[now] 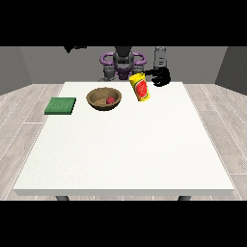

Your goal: Pick the cup and pour the ball into the bowl, then pick the bowl and place it on the pad

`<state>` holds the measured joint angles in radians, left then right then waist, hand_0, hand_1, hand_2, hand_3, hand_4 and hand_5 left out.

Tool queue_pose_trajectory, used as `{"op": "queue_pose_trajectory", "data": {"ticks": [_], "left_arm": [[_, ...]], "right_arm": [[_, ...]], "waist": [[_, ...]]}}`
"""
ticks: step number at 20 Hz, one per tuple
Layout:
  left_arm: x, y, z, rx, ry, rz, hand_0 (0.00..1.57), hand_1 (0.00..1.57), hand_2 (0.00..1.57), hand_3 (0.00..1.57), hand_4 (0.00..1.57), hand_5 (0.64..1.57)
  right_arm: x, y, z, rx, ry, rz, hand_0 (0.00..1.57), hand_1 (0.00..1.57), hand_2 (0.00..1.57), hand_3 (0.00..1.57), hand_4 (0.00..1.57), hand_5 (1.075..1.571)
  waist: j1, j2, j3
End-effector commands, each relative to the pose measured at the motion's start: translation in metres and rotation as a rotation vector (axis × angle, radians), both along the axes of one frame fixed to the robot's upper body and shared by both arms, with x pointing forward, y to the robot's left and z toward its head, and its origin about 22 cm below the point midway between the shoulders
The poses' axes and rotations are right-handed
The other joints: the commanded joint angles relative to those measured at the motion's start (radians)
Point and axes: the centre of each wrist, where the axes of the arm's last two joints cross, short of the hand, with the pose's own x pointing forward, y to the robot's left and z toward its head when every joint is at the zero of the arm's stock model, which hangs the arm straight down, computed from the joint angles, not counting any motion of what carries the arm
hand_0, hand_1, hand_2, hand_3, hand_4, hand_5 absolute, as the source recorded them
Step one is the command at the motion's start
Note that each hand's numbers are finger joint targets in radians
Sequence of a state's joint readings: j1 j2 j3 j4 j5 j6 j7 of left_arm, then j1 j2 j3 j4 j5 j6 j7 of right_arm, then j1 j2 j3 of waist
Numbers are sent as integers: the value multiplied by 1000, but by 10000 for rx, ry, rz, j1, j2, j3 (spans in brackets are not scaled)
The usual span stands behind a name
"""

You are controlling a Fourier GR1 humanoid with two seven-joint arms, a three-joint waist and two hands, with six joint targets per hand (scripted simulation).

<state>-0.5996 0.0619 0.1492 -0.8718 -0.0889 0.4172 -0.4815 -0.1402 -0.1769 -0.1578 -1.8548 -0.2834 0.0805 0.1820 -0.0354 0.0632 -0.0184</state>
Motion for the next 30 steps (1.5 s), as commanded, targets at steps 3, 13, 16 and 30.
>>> {"op": "queue_pose_trajectory", "data": {"ticks": [3,13,16,30], "left_arm": [[1,75,20,-2877,-2391,-1828,180,180,0,0,0,1562],[18,187,138,-1872,-2970,-2612,0,0,0,0,0,1525],[21,188,172,-1428,-2885,-2614,0,0,0,0,0,1521],[5,202,292,-326,-3170,-2833,0,0,0,0,0,1545]], "right_arm": [[-5,31,16,-17,-806,-328,0,0,0,0,488,1566],[13,54,-6,107,-785,-698,0,0,0,0,472,1569],[29,39,-33,664,-377,-598,0,0,0,0,412,1568],[47,31,-154,951,1000,-670,0,0,0,0,289,1570]], "waist": [[580,1318,103],[454,2569,187],[400,2568,201],[524,2603,204]]}}
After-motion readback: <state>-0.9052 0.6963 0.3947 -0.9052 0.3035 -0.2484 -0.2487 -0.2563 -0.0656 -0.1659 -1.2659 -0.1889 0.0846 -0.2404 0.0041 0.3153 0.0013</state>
